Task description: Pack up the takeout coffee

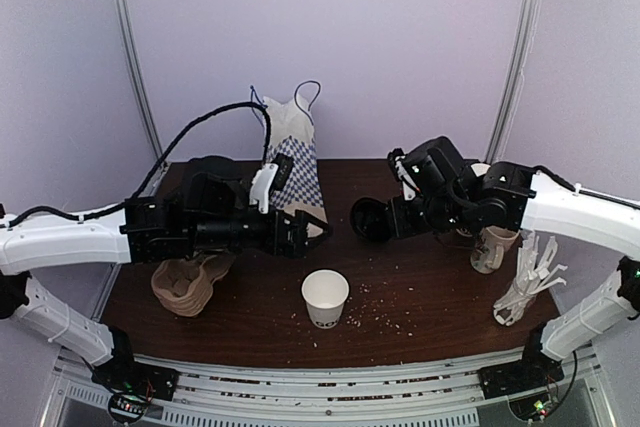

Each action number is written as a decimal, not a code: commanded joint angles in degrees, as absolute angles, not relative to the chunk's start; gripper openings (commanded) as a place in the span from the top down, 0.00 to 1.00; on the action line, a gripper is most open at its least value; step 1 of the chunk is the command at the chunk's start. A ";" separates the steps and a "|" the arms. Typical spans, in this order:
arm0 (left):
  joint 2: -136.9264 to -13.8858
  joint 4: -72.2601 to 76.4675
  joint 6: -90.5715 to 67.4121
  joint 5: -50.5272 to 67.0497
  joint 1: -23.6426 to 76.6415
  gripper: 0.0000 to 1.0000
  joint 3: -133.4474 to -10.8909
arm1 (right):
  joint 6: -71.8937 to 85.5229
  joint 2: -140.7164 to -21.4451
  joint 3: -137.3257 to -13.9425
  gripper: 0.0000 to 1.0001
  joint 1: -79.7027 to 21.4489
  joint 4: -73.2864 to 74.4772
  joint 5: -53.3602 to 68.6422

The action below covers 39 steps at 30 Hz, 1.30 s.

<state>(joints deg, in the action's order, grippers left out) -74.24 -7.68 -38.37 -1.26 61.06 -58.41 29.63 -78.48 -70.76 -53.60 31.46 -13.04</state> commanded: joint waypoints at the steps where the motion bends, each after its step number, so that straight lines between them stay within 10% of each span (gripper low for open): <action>1: -76.84 -1.88 -41.02 6.49 61.79 0.02 -60.68 | 32.60 -77.41 -68.86 1.00 -58.73 34.46 -21.69; 19: -84.32 1.47 -50.06 15.59 59.50 0.10 -63.56 | 33.58 -77.87 -69.60 1.00 -65.29 31.71 -25.42; 39: -86.75 6.30 -52.04 18.64 59.50 0.69 -62.28 | 33.15 -76.18 -69.17 1.00 -66.36 30.01 -24.56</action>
